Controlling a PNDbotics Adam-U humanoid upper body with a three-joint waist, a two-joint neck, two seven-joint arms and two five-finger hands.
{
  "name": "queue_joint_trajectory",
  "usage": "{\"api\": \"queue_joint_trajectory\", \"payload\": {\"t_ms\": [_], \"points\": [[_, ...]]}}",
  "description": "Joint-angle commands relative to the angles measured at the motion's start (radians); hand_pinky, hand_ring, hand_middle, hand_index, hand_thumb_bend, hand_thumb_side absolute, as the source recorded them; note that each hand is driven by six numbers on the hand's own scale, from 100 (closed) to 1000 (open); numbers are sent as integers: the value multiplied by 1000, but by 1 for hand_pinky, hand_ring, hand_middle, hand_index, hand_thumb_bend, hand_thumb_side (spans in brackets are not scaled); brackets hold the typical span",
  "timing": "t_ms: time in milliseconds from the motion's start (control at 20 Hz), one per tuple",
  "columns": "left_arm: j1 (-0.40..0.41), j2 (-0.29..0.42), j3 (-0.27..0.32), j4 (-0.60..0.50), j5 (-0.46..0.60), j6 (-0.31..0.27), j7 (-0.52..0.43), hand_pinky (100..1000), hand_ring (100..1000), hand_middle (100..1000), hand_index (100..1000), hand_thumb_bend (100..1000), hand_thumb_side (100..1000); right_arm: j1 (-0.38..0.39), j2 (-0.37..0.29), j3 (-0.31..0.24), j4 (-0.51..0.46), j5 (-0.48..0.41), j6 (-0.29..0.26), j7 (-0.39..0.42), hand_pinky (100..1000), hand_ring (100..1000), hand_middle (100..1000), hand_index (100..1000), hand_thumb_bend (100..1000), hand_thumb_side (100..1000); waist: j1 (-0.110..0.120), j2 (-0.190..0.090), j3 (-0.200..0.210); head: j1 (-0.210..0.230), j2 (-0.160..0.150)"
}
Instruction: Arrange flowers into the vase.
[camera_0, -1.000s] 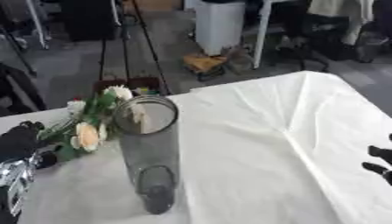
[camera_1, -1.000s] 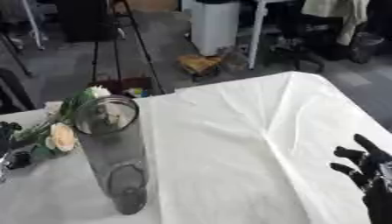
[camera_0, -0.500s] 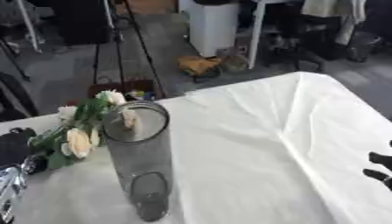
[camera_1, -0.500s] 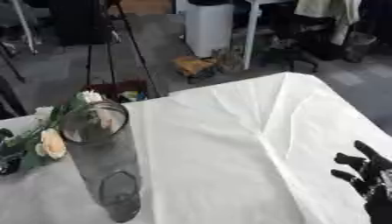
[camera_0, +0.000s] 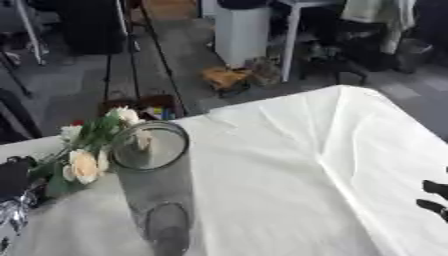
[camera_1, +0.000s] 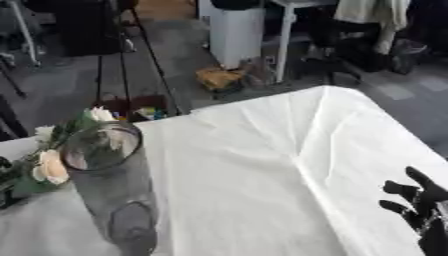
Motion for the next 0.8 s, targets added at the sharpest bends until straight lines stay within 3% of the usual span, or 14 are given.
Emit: {"api": "queue_joint_trajectory", "payload": {"t_ms": [50,150,350,650,750,800], "points": [[-5,17,-3,19,7,7,-11,559,578,570,723,338,388,-5,-23,-1,-17,7,-1,3,773,907,672,962,100,1000,-7,-6,1,-1,-13],[-2,13,-5,26,11,9,-21,534,541,543,711,348,402,-5,-23,-1,-17,7,-2,3,773,907,673,962,100,1000,-9,-5,2,-2,-13],[2,5,-9,35,15,4,-40,449,429,475,675,508,462,-5,-23,-1,-17,6,-2,3,773,907,673,962,100,1000,-11,-6,4,-2,-13],[0,7,-6,26,8,0,-36,211,112,276,478,741,438,-5,-23,-2,-15,6,-1,2,773,907,673,962,100,1000,-11,-9,5,-1,-11],[-1,7,-2,18,11,-2,-23,109,100,192,396,853,465,-5,-23,-2,-15,6,-1,2,773,908,673,962,100,1000,-11,-10,6,-2,-10],[-1,7,0,15,15,-3,-14,100,100,152,361,909,490,-5,-23,-2,-15,6,-1,2,773,908,673,962,100,1000,-11,-11,6,-2,-9]]}}
